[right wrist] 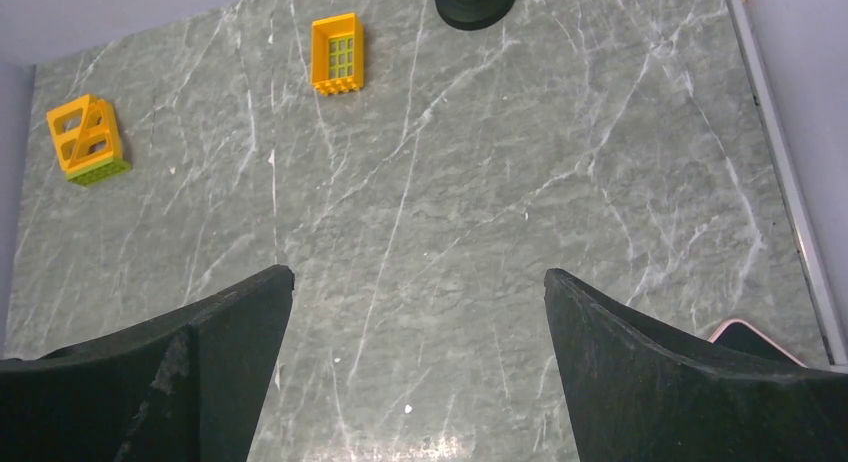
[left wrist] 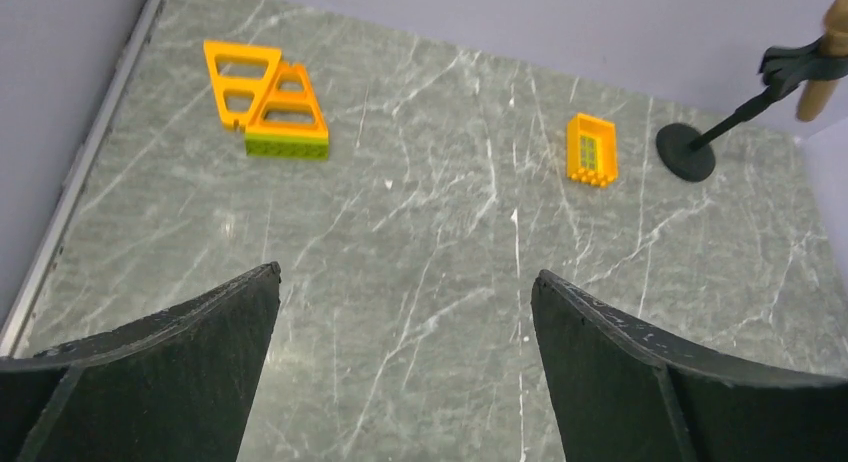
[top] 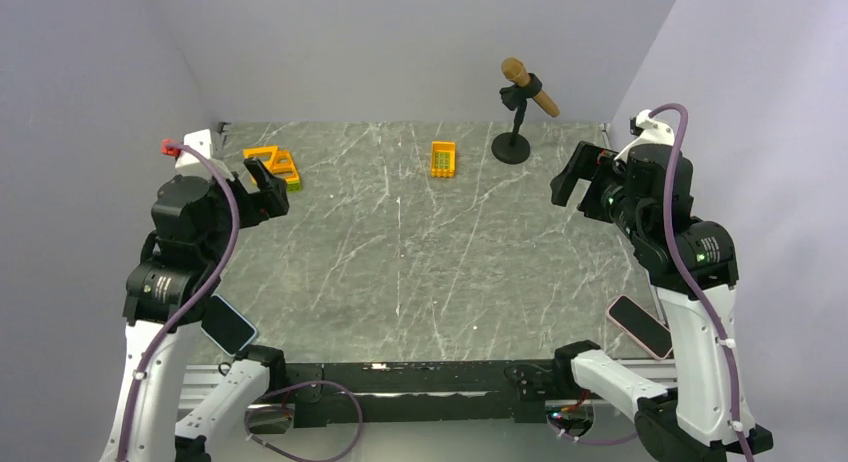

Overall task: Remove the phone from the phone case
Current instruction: Adjust the phone at the corner of the board, then pick up the phone at the center of the board.

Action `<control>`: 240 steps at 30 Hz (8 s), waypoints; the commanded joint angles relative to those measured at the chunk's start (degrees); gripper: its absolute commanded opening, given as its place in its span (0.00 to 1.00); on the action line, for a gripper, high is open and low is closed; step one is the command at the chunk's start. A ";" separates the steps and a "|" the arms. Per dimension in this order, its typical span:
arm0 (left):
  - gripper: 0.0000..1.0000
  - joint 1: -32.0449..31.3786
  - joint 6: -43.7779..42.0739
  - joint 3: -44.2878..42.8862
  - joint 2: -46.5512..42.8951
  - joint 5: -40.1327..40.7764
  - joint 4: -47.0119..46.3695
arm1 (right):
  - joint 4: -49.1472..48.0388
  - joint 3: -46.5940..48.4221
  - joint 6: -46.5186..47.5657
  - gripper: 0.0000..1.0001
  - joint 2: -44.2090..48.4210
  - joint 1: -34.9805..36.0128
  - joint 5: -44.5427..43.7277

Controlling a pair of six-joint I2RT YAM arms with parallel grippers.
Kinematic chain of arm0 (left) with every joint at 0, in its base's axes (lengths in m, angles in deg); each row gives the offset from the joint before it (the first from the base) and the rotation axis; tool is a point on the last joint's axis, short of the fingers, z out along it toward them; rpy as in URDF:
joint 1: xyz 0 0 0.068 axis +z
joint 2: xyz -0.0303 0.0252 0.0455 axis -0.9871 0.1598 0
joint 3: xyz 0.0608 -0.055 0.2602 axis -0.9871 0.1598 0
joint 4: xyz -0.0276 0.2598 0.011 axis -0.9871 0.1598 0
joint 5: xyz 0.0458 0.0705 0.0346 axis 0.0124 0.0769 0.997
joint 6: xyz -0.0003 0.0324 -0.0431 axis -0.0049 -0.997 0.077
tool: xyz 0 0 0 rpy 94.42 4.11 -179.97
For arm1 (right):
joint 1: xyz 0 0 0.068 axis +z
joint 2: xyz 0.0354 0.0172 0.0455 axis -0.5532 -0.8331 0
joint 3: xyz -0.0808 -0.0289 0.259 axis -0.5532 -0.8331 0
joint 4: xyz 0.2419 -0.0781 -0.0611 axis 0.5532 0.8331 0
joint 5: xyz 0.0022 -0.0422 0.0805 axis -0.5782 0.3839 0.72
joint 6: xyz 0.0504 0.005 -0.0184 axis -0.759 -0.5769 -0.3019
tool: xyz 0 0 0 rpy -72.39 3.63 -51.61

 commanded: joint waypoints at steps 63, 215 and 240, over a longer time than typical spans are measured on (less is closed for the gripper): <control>0.50 69.56 28.73 42.73 19.96 4.94 -2.11 | 0.34 1.70 6.17 1.00 -10.57 9.29 23.55; 0.00 -40.46 -16.26 5.22 29.96 -16.73 -20.73 | -12.97 -14.23 -19.77 0.77 -24.31 9.41 42.84; 0.00 -42.68 -16.28 1.54 33.87 -15.18 -16.06 | -22.94 -21.26 -23.62 0.59 -16.57 14.55 40.57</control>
